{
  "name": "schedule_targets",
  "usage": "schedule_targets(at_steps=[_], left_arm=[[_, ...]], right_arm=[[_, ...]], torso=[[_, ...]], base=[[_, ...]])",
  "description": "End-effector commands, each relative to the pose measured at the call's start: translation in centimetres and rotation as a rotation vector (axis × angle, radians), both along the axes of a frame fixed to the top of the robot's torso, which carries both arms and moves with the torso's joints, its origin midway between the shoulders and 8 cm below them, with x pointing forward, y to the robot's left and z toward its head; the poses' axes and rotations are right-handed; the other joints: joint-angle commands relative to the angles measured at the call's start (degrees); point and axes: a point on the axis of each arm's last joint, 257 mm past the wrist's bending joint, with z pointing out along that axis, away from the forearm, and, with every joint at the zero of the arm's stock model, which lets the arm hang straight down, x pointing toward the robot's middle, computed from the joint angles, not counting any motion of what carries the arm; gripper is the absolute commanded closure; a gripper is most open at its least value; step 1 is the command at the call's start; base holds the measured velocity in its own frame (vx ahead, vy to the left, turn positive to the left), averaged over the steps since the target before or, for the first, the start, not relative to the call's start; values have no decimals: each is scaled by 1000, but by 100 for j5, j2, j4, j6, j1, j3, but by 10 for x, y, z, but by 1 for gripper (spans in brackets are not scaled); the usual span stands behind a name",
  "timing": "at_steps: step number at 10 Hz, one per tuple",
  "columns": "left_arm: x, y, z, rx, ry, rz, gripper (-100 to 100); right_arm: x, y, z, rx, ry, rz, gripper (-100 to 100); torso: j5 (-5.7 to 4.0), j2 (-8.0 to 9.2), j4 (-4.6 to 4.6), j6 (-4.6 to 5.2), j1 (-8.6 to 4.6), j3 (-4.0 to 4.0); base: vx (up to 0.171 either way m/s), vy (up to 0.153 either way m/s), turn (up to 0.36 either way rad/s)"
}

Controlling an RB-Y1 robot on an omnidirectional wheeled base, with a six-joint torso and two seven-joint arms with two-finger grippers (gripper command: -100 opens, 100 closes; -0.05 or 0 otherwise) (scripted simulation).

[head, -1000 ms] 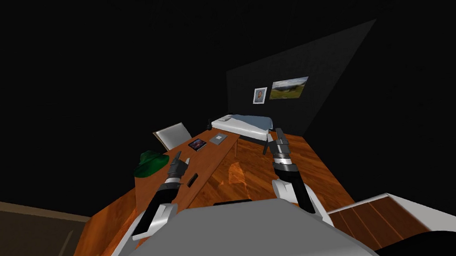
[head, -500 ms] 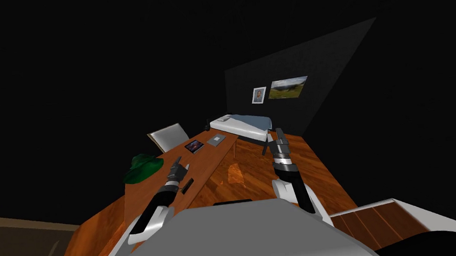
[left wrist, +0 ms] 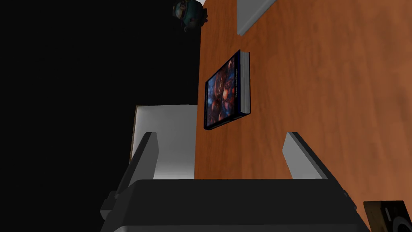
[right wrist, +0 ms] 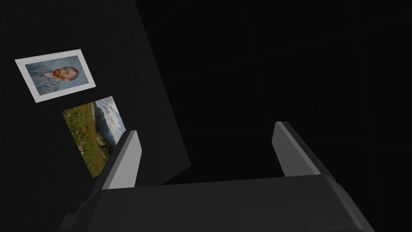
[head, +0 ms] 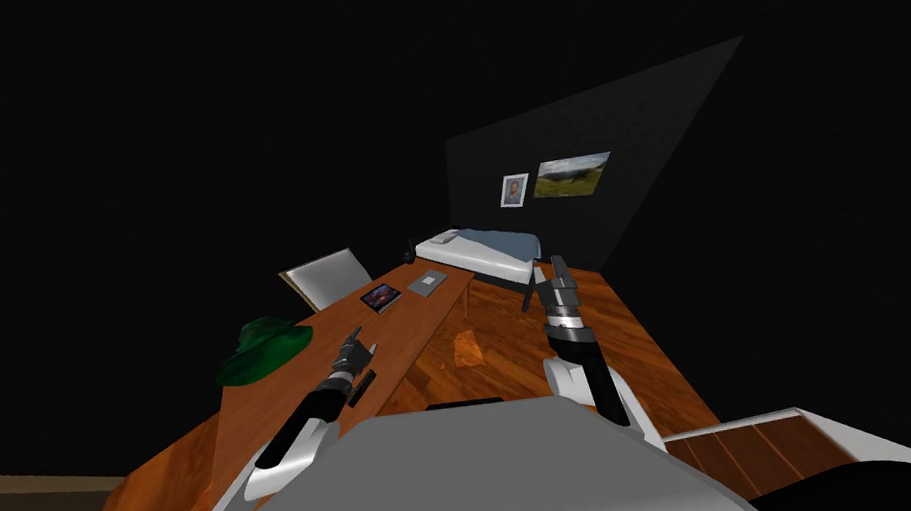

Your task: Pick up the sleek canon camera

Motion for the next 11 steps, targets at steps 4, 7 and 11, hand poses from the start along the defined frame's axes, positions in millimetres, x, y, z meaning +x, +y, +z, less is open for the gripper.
schedule_targets(at_steps=[4,7,11], left_arm=[[-33,31,-66,-120,204,68,-100],[-49,42,-91,-161,295,99,-100],[-80,63,-130,-232,431,164,-100]], right_arm=[[0,0,0,0,0,0,0],[0,0,0,0,0,0,0],[0,0,0,0,0,0,0]], torso=[[0,4,2,1,-1,3],[-1,-2,0,1,-2,-1],[1,10,3,1,2,6]], base=[[73,-39,-50],[77,-32,-36],[52,-22,-43]])
